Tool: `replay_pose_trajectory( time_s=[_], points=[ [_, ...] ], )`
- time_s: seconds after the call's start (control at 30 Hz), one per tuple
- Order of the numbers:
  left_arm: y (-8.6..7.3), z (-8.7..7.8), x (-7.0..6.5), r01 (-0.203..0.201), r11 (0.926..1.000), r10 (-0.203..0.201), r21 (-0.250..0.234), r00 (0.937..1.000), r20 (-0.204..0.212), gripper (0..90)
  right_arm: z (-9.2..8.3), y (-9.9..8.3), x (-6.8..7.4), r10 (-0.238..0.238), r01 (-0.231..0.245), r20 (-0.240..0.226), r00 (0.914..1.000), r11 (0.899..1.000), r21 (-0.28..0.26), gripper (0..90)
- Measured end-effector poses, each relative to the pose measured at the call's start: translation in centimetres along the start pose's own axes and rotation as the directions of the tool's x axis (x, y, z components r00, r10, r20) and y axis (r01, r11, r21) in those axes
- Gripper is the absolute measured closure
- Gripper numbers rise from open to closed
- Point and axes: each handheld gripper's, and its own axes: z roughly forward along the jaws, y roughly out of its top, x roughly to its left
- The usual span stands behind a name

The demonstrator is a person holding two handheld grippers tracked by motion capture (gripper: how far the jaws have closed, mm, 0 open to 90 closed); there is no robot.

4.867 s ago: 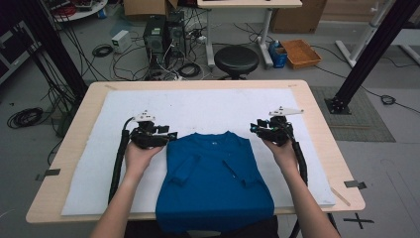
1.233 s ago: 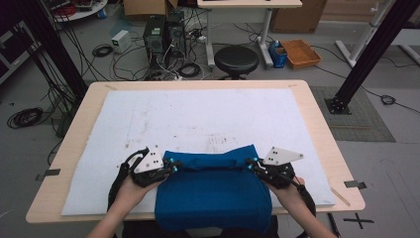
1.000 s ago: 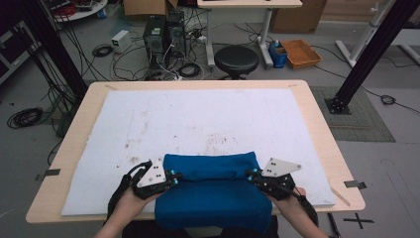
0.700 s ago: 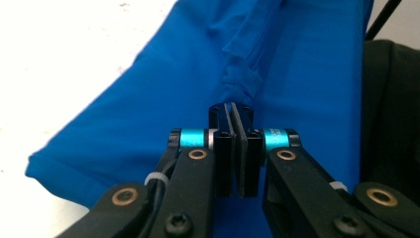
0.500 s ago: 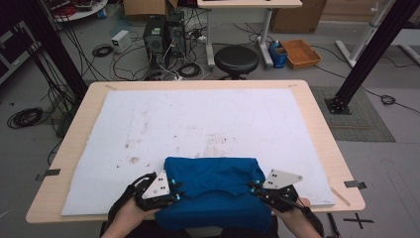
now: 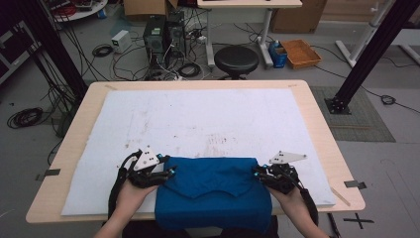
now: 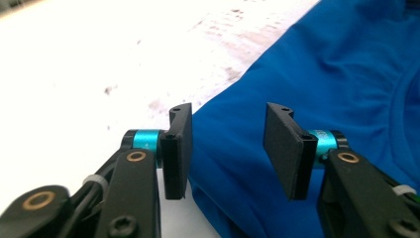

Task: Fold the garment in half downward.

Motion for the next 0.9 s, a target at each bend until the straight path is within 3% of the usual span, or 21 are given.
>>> replay_pose_trajectory(
  time_s=[0.07,0.2,0.23,0.3,0.37,0.5,0.57,0.63,0.73,0.9],
  points=[
    [-0.3,-0.1,-0.1,-0.008,1.0,0.008,0.004,0.9999,-0.008,53.0,-0.2,-0.1,0.0,-0.018,0.018,0.01,0.9998,1.0,0.002,89.1],
    [-0.7,-0.6,0.0,-0.005,1.0,0.005,0.005,0.9998,-0.017,53.0,-0.9,-0.4,-0.2,-0.007,0.007,0.008,0.9999,1.0,0.005,88.9],
    [-0.7,-0.7,0.1,-0.002,1.0,0.002,0.0,0.9998,-0.02,52.8,-1.0,-0.5,-0.2,-0.003,0.003,0.006,1.0,1.0,0.006,87.5],
    [-0.5,-0.8,0.3,0.012,0.9999,-0.012,-0.013,0.9994,-0.033,51.5,-1.3,-0.6,-0.2,-0.009,0.009,0.018,0.9998,1.0,-0.001,76.3],
    [-0.2,-0.7,0.7,0.027,0.9993,-0.028,-0.026,0.9985,-0.047,47.5,-1.7,-0.4,-0.5,-0.001,0.002,0.024,0.9997,1.0,-0.022,73.9],
    [0.8,0.1,1.5,0.033,0.9989,-0.035,-0.035,0.9978,-0.057,47.1,-1.8,1.6,-1.9,0.058,-0.053,0.047,0.9972,0.994,-0.092,64.4],
    [1.3,1.0,2.0,0.057,0.9977,-0.059,-0.035,0.9969,-0.052,47.0,-1.2,2.7,-2.5,0.086,-0.08,0.048,0.9952,0.991,-0.111,62.4],
    [1.4,1.6,2.4,0.07,0.9971,-0.072,-0.03,0.9954,-0.064,47.0,-0.3,3.5,-2.9,0.096,-0.09,0.056,0.9938,0.99,-0.106,62.3],
    [1.2,2.6,2.9,0.087,0.9961,-0.085,0.018,0.9935,-0.076,46.9,1.5,4.1,-3.3,0.107,-0.103,0.058,0.9926,0.992,-0.07,62.4],
    [0.7,3.2,3.3,0.122,0.9889,-0.117,0.084,0.9909,-0.067,47.1,3.3,3.2,-3.7,0.119,-0.121,0.06,0.991,0.992,0.029,65.2]
  ],
)
